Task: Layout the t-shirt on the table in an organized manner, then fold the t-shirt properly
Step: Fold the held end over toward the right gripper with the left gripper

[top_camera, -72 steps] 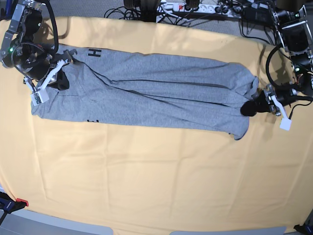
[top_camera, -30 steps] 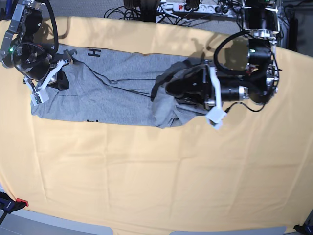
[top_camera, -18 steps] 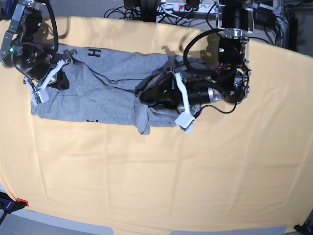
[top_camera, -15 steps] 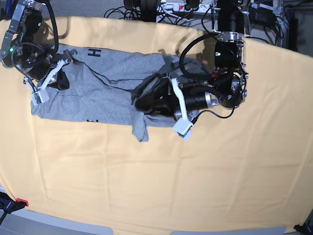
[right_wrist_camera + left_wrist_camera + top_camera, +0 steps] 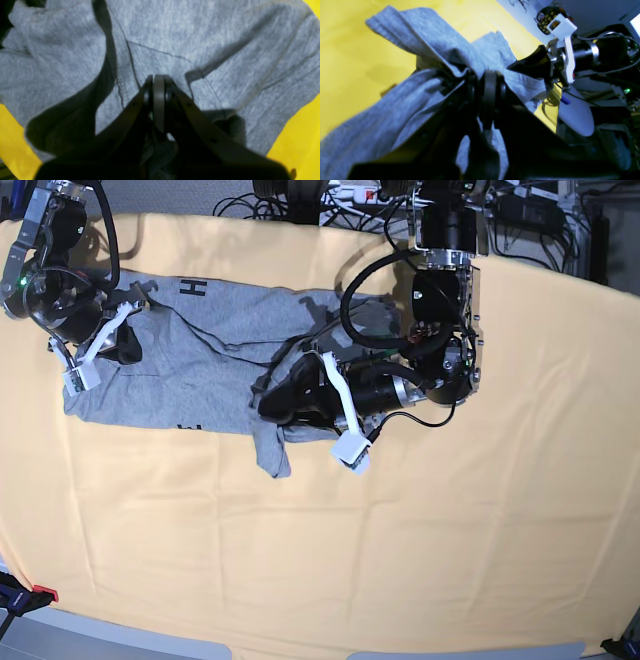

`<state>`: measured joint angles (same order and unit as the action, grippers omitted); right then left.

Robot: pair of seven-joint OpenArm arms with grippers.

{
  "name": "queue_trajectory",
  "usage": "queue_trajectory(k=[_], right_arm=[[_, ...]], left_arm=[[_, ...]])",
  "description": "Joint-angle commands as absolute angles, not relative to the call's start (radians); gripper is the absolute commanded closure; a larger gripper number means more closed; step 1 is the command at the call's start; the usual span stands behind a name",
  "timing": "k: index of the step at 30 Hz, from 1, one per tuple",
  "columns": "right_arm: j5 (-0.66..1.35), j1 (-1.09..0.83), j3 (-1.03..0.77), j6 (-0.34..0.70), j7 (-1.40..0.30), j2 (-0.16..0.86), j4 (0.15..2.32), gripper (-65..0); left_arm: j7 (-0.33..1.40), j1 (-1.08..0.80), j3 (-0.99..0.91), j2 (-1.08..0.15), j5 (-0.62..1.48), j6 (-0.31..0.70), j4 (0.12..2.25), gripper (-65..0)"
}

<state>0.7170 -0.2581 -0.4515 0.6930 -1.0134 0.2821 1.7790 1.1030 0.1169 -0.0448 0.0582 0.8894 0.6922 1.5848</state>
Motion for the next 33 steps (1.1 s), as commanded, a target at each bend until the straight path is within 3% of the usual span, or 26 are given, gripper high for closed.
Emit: queue_trajectory(k=[1, 18, 22, 25, 27, 28, 33], right_arm=[[0.736, -0.252, -0.455, 0.698, -0.999, 0.297, 1.796, 0.0], [0.736, -0.252, -0.455, 0.698, -1.007, 0.297, 1.796, 0.0], [0.735, -0.252, -0.455, 0.698, -1.007, 0.297, 1.796, 0.0], [0.736, -0.252, -0.455, 0.698, -1.007, 0.297, 1.796, 0.0], [0.736, -0.252, -0.455, 0.698, -1.007, 0.297, 1.796, 0.0], [0.736, -0.252, -0.455, 0.698, -1.007, 0.297, 1.796, 0.0], [0.736, -0.252, -0.455, 0.698, -1.007, 0.297, 1.796, 0.0]], left_arm=[[1.061, 0.137, -0.041, 0.067, 0.917, 0.698, 1.581, 0.0], [1.032, 0.167, -0.039, 0.141, 0.977, 0.698, 1.515, 0.0], [1.110, 0.167, -0.034, 0.152, 1.055, 0.698, 1.515, -1.5], [1.193, 0.178, -0.030, 0.152, 1.173, 0.698, 1.515, -31.7], [1.233, 0.197, -0.030, 0.152, 1.210, 0.698, 1.515, -46.0], [1.238, 0.207, -0.030, 0.152, 1.218, 0.698, 1.516, -49.1], [1.262, 0.253, -0.031, 0.152, 1.221, 0.698, 1.517, -49.4]])
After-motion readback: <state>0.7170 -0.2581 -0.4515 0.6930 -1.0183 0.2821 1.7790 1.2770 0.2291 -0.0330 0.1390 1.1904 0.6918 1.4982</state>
